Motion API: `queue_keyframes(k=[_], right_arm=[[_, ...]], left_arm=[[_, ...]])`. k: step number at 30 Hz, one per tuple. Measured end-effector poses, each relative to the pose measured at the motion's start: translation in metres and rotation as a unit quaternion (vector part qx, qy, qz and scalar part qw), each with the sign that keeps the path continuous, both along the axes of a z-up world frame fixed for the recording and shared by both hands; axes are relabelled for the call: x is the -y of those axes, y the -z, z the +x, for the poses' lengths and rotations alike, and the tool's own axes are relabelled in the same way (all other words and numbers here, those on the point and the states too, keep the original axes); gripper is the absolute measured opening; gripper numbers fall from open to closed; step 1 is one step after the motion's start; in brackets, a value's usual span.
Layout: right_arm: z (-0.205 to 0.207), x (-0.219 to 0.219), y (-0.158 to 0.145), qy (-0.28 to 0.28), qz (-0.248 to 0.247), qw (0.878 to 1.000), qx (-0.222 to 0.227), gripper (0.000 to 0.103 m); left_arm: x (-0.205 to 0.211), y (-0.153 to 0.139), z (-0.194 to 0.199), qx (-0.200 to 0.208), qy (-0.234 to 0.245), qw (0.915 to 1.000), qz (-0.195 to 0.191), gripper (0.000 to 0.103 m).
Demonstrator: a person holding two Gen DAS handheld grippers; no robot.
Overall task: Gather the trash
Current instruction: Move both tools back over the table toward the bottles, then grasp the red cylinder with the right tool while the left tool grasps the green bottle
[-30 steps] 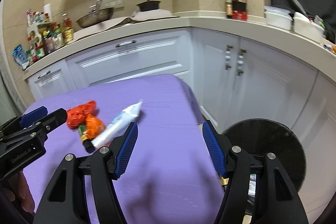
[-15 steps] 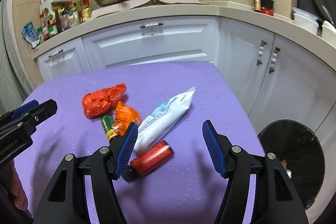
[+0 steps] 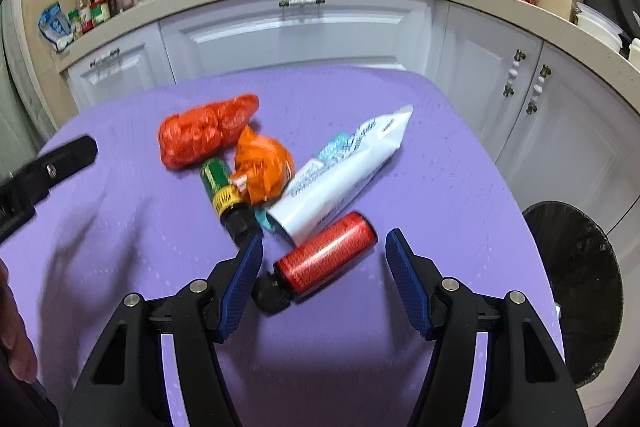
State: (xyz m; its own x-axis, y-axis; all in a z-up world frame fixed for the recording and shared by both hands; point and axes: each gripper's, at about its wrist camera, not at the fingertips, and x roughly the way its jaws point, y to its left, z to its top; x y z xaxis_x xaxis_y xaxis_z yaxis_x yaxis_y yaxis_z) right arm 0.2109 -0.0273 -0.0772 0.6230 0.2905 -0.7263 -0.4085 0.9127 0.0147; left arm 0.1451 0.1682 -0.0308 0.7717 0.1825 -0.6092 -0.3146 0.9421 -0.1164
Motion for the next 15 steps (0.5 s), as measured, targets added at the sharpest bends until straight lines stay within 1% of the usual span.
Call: queue_keyframes(k=[7,15], right_arm=[[0.003,0.017,-0.001,0.032,-0.004,0.999,-0.003,0.063],[0.0,0.021,0.004,0.037,-0.005,0.999,-0.016,0.063]], left_arm=[[-0.002,0.004,-0.003,-0.001,0.001,1.0,-0.009,0.067],[0.002,0.006,-0.005,-0.003,0.009,0.9998,-0.015,0.067]])
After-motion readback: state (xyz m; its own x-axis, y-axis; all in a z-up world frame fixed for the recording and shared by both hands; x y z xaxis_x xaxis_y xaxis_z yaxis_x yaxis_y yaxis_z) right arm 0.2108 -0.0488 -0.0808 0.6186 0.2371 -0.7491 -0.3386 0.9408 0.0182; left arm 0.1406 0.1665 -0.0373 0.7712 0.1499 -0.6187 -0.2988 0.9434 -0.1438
